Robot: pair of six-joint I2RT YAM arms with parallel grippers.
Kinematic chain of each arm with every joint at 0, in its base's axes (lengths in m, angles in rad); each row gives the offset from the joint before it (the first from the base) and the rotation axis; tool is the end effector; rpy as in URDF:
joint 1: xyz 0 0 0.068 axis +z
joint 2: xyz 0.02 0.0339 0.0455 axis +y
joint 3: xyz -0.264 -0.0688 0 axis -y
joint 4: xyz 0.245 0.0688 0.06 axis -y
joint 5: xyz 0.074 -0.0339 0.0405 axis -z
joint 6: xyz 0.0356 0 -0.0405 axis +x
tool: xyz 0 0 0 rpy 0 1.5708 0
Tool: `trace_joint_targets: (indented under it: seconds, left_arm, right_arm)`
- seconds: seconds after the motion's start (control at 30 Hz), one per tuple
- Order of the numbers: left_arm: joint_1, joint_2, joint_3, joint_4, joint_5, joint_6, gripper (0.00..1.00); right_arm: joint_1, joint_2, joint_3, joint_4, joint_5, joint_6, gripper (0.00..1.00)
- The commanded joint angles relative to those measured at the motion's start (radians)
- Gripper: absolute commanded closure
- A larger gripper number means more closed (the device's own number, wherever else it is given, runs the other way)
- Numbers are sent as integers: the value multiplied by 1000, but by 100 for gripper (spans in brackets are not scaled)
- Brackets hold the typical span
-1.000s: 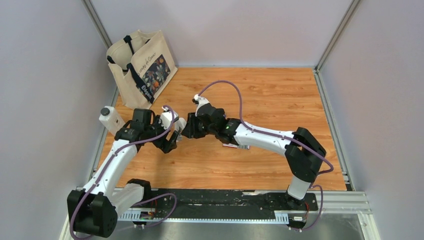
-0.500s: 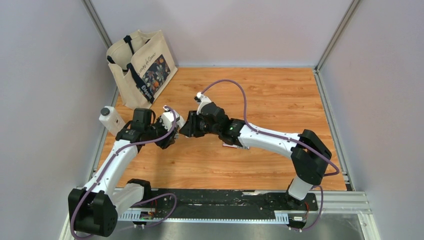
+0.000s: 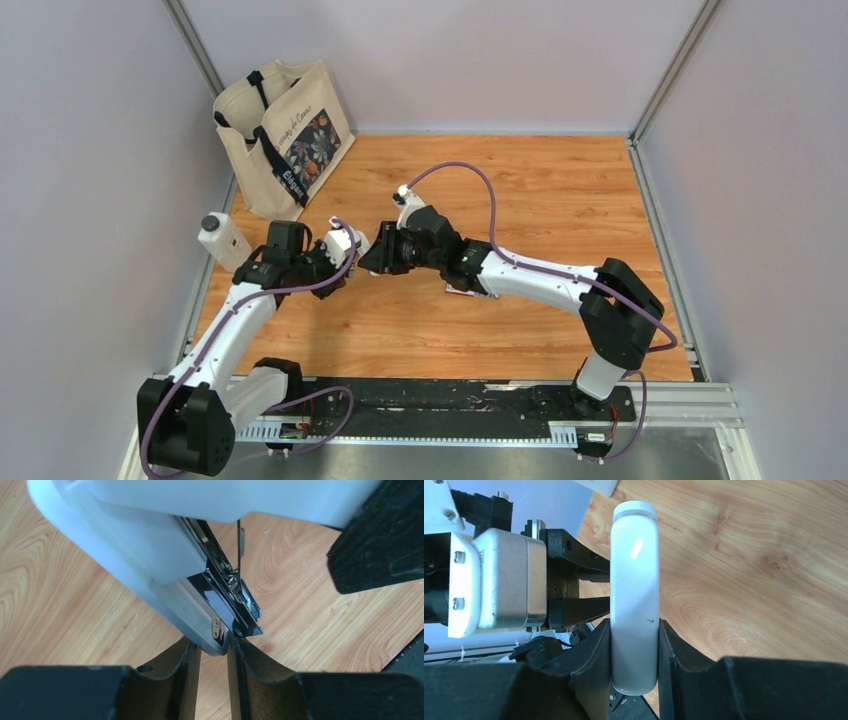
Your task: Unload the staples from the stapler
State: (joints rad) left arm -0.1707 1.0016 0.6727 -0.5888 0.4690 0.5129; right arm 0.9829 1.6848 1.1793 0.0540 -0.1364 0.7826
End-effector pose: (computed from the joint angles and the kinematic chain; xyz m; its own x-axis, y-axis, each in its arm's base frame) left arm 0.1877 -0.0487 0.2295 -0.4748 0.5260 -0.7056 0.7519 0.6591 -0.0146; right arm 0.2132 0.3287 0.2620 -0.8007 0.0582 -0.5962 -0.4620 0.5734 0.6765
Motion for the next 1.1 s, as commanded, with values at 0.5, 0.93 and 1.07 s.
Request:
trace_joint_targets:
  seconds: [0.5,0.93,1.07]
  left_arm:
    - [-52,-80,-54,124,-102,157,87]
    - [-156,-31,-79,233,-320,191,91]
    - [-197,-31,-108,309,-440,228,95]
  right_arm:
    - [11,-148,-204,75,-166,-120,100]
    - [13,-201,-273,44,-163,-207,100]
    - [13,-197,-268,52,-183,-215,100]
